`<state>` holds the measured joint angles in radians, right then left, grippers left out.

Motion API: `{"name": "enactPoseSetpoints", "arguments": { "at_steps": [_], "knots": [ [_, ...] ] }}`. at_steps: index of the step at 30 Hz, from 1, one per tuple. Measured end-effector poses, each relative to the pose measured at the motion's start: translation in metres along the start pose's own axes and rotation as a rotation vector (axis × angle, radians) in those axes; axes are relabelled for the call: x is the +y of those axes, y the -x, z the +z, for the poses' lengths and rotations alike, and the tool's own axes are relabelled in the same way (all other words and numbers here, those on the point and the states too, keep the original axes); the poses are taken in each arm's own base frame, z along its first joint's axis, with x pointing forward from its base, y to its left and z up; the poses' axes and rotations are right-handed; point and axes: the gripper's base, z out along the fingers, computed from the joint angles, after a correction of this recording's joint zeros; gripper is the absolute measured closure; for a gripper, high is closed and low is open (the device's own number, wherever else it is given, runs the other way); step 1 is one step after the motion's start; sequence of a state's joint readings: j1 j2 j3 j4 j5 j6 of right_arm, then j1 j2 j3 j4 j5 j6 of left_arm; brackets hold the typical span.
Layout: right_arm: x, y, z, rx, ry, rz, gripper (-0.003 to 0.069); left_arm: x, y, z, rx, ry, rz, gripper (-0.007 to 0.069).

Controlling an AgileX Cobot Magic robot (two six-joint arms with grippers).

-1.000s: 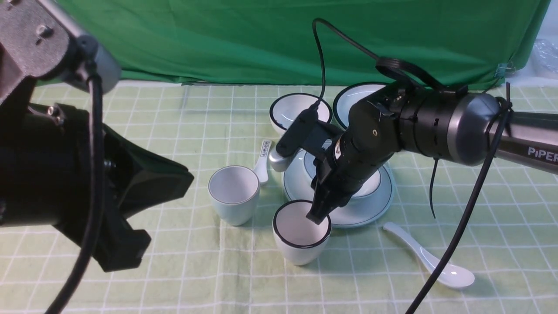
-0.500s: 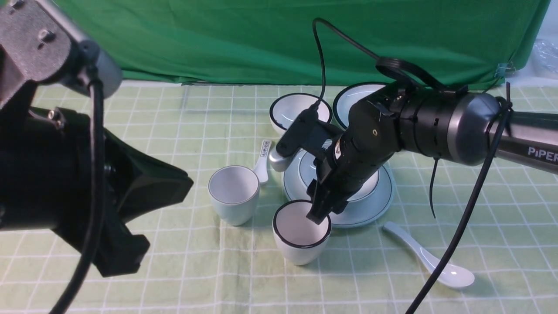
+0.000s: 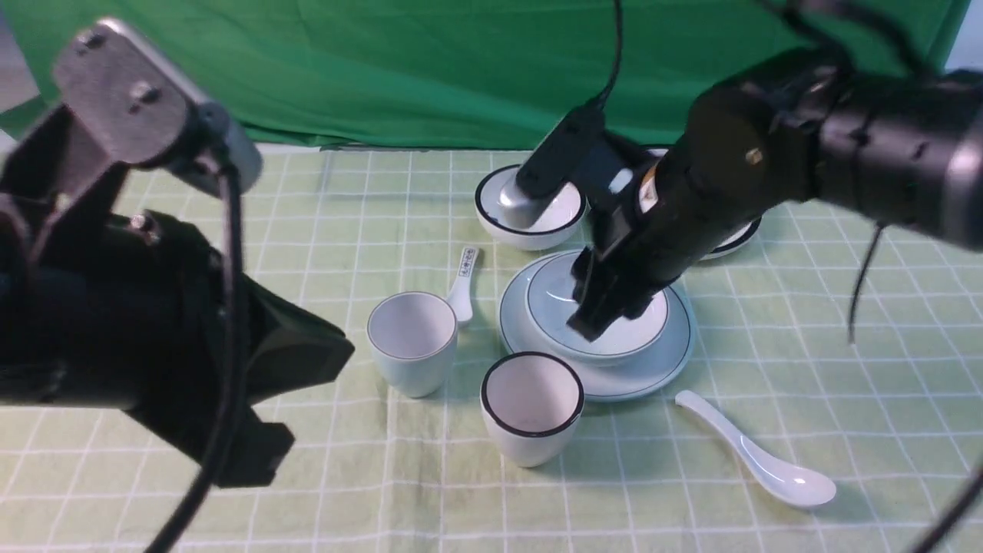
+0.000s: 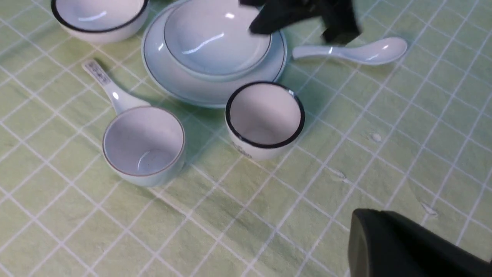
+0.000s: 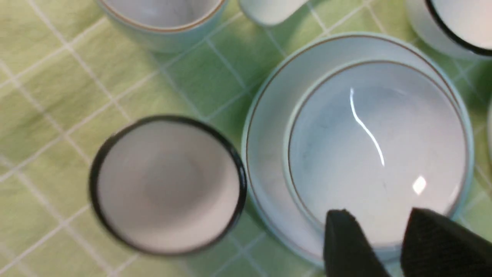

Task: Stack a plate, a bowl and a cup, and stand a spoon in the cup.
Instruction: Use the left arm to grab a blue teacup

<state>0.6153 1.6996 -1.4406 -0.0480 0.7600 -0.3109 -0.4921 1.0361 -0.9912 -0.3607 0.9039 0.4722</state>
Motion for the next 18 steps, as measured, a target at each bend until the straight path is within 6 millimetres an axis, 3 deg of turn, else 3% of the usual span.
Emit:
{"name": "enactPoseSetpoints", "arguments": {
  "at_steps": [4, 6, 7, 8, 9, 12, 14, 18],
  "knots": [
    [0.006, -0.025, -0.057, 0.016, 0.001, 0.079, 0.0588, 0.021, 0.014, 0.052, 0.159, -0.019, -0.017, 0.0622],
    [0.012, -0.044, -0.076, 0.005, -0.003, 0.103, 0.0623, 0.032, 0.023, 0.074, 0.204, -0.012, -0.011, 0.0619],
    [0.012, -0.044, -0.076, 0.005, -0.003, 0.103, 0.0623, 0.034, 0.026, 0.078, 0.211, -0.011, -0.009, 0.0618],
    [0.018, -0.062, -0.09, -0.013, -0.008, 0.117, 0.0629, 0.043, 0.034, 0.096, 0.248, 0.004, 0.011, 0.0603],
    [0.019, -0.066, -0.092, -0.016, -0.009, 0.119, 0.0629, 0.045, 0.035, 0.098, 0.252, 0.007, 0.013, 0.0601],
    [0.031, -0.099, -0.107, -0.048, -0.018, 0.138, 0.0631, 0.063, 0.043, 0.133, 0.356, 0.024, 0.053, 0.0536],
    [0.038, -0.122, -0.113, -0.069, -0.023, 0.145, 0.0631, 0.073, 0.043, 0.16, 0.424, 0.031, 0.072, 0.0457],
    [0.049, -0.151, -0.118, -0.081, -0.025, 0.167, 0.0631, 0.087, 0.038, 0.188, 0.502, 0.065, 0.119, 0.0346]
  ]
}}
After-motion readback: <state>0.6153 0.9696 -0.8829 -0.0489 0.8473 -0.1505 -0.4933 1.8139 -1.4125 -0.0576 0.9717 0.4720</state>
